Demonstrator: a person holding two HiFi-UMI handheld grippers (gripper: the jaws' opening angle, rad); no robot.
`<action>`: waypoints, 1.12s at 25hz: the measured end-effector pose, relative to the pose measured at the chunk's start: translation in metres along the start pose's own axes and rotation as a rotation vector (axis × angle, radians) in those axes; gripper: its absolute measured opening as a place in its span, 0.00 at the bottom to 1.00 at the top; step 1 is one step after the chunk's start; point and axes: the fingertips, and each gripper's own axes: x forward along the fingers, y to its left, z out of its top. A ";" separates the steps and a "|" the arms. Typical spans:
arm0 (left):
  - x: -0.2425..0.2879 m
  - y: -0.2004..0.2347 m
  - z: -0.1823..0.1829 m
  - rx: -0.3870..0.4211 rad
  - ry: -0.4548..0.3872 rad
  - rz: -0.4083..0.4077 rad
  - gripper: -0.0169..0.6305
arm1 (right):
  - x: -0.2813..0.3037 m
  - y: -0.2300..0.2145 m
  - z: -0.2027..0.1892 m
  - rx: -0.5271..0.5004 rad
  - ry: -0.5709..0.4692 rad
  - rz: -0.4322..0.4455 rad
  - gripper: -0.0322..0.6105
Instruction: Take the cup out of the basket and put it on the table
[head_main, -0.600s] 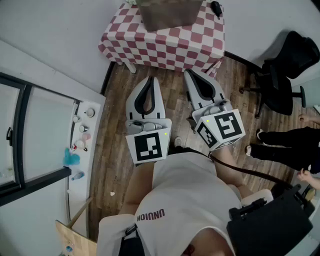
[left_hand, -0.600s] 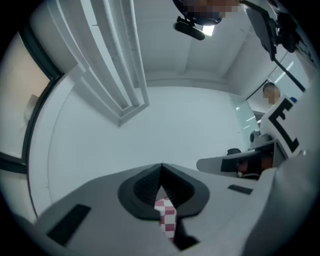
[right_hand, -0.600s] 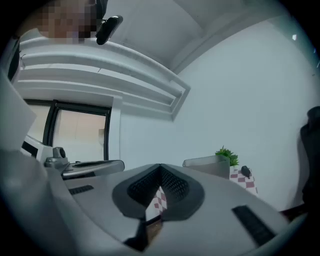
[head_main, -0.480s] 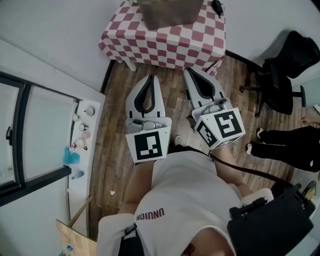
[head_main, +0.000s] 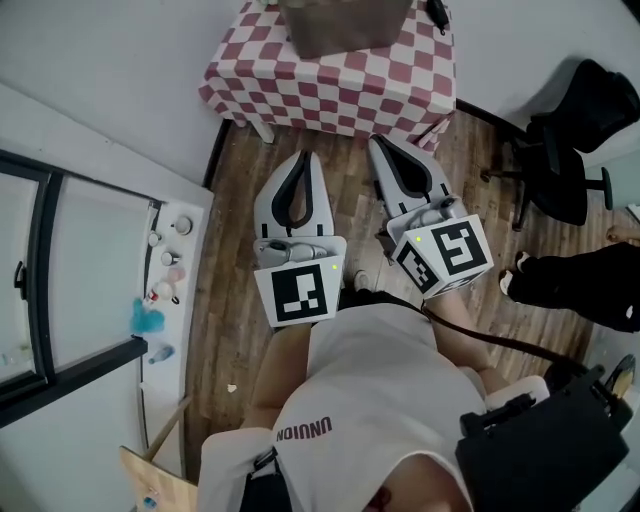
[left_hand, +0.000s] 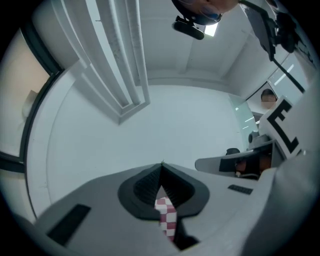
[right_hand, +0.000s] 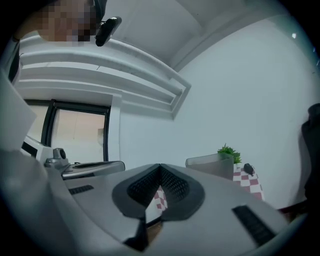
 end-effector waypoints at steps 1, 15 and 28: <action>-0.001 0.002 0.000 -0.007 0.005 -0.002 0.05 | 0.000 0.001 0.000 0.011 -0.007 -0.001 0.08; -0.001 0.031 -0.009 -0.021 0.035 0.016 0.05 | 0.012 -0.006 0.000 0.017 -0.039 -0.045 0.08; 0.103 0.043 -0.025 0.008 0.020 0.055 0.05 | 0.093 -0.083 0.012 0.014 -0.059 0.001 0.08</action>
